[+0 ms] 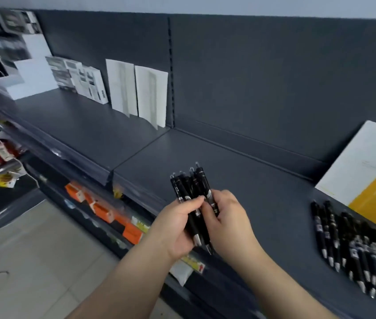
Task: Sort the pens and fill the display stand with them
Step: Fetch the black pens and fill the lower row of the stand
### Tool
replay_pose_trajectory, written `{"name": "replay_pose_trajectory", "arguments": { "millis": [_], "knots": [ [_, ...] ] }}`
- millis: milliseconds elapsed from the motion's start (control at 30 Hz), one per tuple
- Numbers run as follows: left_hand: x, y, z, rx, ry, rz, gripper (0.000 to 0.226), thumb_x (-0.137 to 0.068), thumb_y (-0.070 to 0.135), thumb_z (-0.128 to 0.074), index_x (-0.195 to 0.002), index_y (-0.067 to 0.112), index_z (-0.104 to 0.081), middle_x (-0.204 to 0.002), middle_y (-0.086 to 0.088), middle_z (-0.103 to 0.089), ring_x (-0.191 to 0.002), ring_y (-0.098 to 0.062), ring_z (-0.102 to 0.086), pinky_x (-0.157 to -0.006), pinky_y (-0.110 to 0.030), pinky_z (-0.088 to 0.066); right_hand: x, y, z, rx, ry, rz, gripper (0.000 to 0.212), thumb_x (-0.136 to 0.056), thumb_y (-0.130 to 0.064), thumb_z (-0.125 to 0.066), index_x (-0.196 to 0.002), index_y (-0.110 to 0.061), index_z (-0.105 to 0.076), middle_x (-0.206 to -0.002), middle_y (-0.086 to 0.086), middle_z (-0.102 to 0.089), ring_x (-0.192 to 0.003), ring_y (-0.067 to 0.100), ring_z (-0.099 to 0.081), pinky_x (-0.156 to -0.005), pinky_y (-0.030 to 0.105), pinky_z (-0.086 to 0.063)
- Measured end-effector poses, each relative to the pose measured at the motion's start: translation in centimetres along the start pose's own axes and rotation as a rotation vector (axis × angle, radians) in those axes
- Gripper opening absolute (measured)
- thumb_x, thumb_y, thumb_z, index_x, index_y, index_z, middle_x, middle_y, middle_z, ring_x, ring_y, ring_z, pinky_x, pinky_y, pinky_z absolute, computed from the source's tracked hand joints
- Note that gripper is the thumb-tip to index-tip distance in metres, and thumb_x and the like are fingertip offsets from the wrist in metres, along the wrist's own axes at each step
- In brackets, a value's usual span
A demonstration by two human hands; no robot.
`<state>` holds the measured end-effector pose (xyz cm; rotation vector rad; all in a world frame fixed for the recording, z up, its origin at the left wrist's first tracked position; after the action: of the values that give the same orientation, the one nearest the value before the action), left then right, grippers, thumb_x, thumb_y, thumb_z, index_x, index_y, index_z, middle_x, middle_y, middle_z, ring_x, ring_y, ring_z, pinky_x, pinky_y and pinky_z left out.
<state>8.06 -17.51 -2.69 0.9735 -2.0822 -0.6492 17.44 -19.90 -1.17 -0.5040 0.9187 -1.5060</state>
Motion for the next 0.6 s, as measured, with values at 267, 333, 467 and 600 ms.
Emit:
{"name": "replay_pose_trajectory", "arguments": {
  "millis": [267,333,467,600],
  "knots": [
    [4.6,12.3,15.0,-0.032,0.114,-0.251,0.016,-0.092,0.002,-0.050,-0.098,0.007,-0.065,-0.085,-0.012,-0.071,-0.076,-0.023,-0.070,-0.065,-0.034,-0.057,-3.6,-11.5,-15.5,0.118,-0.098,0.169,0.022,-0.094,-0.029,-0.042,-0.086,-0.019,-0.059,-0.092,-0.012,-0.039,-0.092,0.008,-0.032,-0.084,0.022,-0.030],
    [5.7,15.1,18.6,-0.054,0.176,-0.305,0.016,-0.091,0.001,-0.052,-0.101,0.005,-0.063,-0.086,-0.013,-0.069,-0.074,-0.024,-0.070,-0.061,-0.034,-0.057,-4.5,-14.1,-19.2,0.107,-0.174,0.195,0.023,-0.094,-0.031,-0.041,-0.082,-0.017,-0.055,-0.095,-0.007,-0.040,-0.095,0.011,-0.034,-0.088,0.026,-0.034],
    [7.6,19.4,24.9,-0.053,0.299,-0.362,0.019,-0.090,0.003,-0.055,-0.108,0.003,-0.062,-0.090,-0.017,-0.069,-0.073,-0.026,-0.071,-0.055,-0.033,-0.055,-6.2,-18.9,-25.3,0.034,-0.344,0.236,0.023,-0.096,-0.032,-0.041,-0.074,-0.034,-0.046,-0.092,-0.008,-0.039,-0.098,0.012,-0.040,-0.087,0.026,-0.038],
    [8.6,22.8,30.0,-0.008,0.374,-0.394,0.016,-0.089,0.005,-0.057,-0.102,0.004,-0.065,-0.084,-0.014,-0.069,-0.072,-0.026,-0.069,-0.062,-0.036,-0.057,-8.2,-22.4,-30.6,-0.072,-0.535,0.268,0.017,-0.098,-0.032,-0.037,-0.086,-0.030,-0.049,-0.090,-0.004,-0.041,-0.078,0.006,-0.048,-0.063,0.014,-0.039]
  ]
}}
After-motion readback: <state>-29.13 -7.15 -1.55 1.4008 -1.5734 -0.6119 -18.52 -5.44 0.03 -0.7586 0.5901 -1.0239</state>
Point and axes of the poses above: each hand's wrist, its own x-axis away from the middle knuckle, its own z-axis out of the back of the hand, y = z × x, the point moved 4 cm from there along -x, towards the middle knuckle
